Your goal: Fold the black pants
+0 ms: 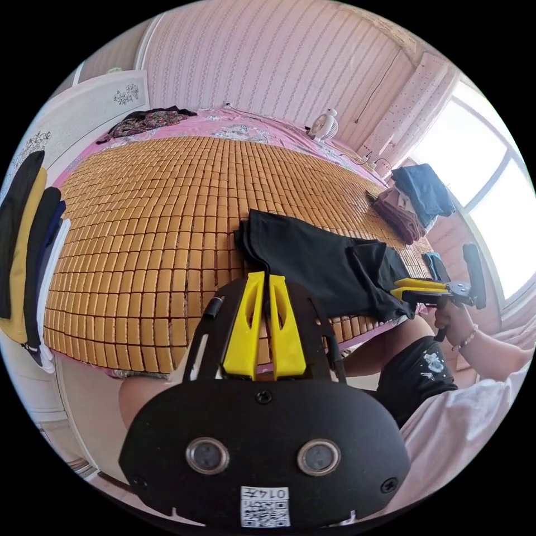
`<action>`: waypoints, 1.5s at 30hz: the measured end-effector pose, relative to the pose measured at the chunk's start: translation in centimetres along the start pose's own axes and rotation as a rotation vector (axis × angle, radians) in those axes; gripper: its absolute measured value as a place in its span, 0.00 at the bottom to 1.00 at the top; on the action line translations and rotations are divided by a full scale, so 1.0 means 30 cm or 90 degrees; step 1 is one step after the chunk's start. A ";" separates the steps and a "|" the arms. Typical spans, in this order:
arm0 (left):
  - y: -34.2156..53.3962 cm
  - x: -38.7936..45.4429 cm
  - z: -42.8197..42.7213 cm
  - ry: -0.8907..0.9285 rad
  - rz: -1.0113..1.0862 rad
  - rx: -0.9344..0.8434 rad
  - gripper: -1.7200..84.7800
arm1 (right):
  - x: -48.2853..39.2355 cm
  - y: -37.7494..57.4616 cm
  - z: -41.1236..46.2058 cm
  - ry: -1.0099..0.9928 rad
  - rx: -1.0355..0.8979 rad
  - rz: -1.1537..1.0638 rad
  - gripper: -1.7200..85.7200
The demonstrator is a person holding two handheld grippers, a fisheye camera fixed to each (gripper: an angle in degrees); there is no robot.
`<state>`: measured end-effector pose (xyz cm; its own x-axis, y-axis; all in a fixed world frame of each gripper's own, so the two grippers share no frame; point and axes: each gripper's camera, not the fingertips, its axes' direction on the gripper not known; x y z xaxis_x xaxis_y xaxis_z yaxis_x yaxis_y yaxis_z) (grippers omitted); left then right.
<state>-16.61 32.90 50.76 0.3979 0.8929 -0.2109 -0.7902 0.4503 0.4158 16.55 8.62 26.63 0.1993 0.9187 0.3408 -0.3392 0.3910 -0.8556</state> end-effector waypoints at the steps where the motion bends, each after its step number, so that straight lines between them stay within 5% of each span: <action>1: -0.001 0.017 -0.017 0.008 0.012 0.008 0.01 | 0.020 0.002 -0.012 0.020 0.012 0.012 0.17; 8: 0.004 0.106 -0.057 -0.005 0.084 0.009 0.01 | 0.246 0.031 0.057 0.067 -0.081 0.088 0.16; 13: 0.026 0.056 -0.065 -0.021 0.045 -0.007 0.01 | 0.285 0.032 -0.019 0.017 -0.097 0.047 0.05; 17: 0.029 0.041 -0.080 0.034 0.025 0.003 0.01 | 0.298 0.040 -0.165 -0.133 -0.027 0.019 0.04; 22: 0.016 0.235 -0.106 0.165 0.117 0.027 0.01 | 0.334 0.031 -0.172 -0.505 0.005 0.132 0.05; 28: 0.046 0.464 -0.011 0.194 0.236 -0.047 0.01 | 0.189 0.030 -0.107 -0.508 -0.043 0.087 0.15; 34: 0.032 0.401 0.044 0.257 0.161 -0.088 0.01 | 0.152 0.061 -0.067 -0.365 -0.111 0.062 0.06; 41: -0.062 0.164 0.006 0.040 0.040 -0.011 0.05 | 0.272 0.171 -0.288 -0.440 0.005 0.045 0.04; 45: -0.203 0.096 0.187 0.036 0.025 -0.121 0.10 | 0.354 0.235 -0.598 -0.408 0.161 -0.002 0.04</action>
<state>-8.03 32.74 52.59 0.3427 0.9057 -0.2495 -0.8806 0.4022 0.2507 32.76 20.15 17.23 -0.3557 0.7381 0.5733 -0.5594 0.3233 -0.7633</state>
